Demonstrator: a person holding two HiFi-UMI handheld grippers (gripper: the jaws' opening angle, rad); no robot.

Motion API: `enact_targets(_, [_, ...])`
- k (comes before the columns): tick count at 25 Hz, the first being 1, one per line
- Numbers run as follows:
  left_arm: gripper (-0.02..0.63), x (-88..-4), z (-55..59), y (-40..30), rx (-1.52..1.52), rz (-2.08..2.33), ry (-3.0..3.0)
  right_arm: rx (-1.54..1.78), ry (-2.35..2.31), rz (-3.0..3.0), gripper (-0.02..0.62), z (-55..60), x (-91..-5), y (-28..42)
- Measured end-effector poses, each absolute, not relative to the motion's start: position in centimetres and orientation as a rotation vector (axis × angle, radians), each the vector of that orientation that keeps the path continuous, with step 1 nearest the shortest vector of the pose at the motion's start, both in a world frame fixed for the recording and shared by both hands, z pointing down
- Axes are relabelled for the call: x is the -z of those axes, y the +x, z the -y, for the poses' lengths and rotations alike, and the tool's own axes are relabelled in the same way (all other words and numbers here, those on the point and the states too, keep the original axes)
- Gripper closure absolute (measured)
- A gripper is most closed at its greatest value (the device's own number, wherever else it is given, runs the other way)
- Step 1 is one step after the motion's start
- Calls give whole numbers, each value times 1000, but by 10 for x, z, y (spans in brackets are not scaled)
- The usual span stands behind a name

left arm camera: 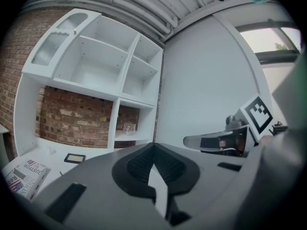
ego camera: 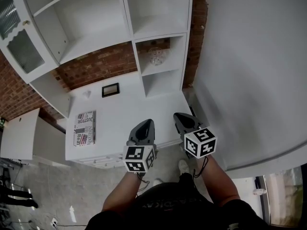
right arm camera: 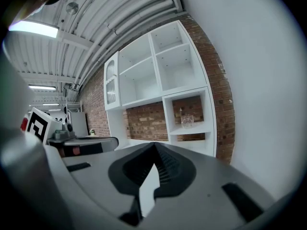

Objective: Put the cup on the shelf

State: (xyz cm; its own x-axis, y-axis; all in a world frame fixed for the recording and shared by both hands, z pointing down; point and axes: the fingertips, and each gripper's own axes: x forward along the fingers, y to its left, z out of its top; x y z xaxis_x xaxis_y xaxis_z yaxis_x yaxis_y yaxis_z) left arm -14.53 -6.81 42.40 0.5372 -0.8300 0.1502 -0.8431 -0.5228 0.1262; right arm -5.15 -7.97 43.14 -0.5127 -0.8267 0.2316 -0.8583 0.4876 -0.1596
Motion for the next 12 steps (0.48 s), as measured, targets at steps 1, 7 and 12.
enact_targets(1, [601, -425, 67, -145, -107, 1428, 2588, -387, 1479, 2603, 595, 79, -431, -51])
enact_targets(7, [601, -424, 64, -142, -109, 1435, 2591, -384, 1475, 2611, 595, 76, -432, -48])
enact_targets(12, [601, -425, 60, -142, -113, 1435, 2588, -389, 1472, 2612, 595, 71, -433, -47])
